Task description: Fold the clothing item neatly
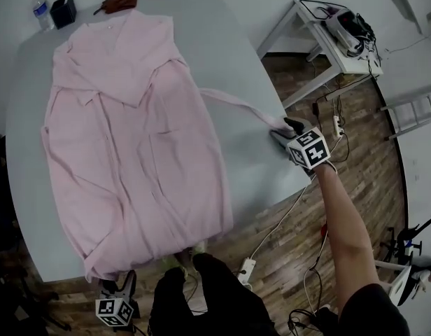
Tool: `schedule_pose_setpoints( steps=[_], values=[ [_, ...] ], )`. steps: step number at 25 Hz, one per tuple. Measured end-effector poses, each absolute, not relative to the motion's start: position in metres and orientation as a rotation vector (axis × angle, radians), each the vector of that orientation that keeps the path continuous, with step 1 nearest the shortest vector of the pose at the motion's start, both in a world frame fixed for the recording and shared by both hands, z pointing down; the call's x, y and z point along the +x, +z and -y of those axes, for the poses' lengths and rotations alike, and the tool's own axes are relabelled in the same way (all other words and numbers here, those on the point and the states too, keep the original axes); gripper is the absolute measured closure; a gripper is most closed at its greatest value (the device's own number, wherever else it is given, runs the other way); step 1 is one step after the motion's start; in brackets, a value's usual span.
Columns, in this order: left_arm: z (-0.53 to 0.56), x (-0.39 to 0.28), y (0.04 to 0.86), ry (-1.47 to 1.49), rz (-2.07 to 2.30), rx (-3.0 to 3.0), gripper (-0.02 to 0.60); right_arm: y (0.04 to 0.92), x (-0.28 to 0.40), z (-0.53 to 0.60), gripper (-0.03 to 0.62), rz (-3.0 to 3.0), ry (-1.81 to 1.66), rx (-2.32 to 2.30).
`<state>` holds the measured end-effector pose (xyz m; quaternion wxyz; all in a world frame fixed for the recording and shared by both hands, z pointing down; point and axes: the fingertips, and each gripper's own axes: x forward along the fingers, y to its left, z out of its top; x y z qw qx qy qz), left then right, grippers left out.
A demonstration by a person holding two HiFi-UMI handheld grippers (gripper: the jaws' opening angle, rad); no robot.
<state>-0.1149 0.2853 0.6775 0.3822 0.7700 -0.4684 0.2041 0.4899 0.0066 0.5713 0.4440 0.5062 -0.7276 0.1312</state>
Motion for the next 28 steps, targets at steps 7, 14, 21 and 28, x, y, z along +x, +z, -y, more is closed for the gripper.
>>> schedule_pose_setpoints(
  steps=[7, 14, 21, 28],
  values=[
    [-0.356, 0.024, 0.593, 0.565, 0.590, 2.081, 0.393, 0.584, 0.481, 0.006, 0.362, 1.814, 0.402, 1.208],
    [-0.229, 0.194, 0.442, 0.326, 0.483, 2.523, 0.568, 0.594, 0.468, 0.000, 0.449, 1.887, 0.556, 1.055],
    [-0.185, 0.238, 0.427, 0.317, 0.522, 2.608, 0.568, 0.573, 0.426, -0.005, 0.569, 1.980, 0.544, 1.026],
    [-0.189, 0.225, 0.424, 0.332, 0.525, 2.582, 0.568, 0.489, 0.320, 0.003, 0.569, 2.299, 0.659, 1.091]
  ],
)
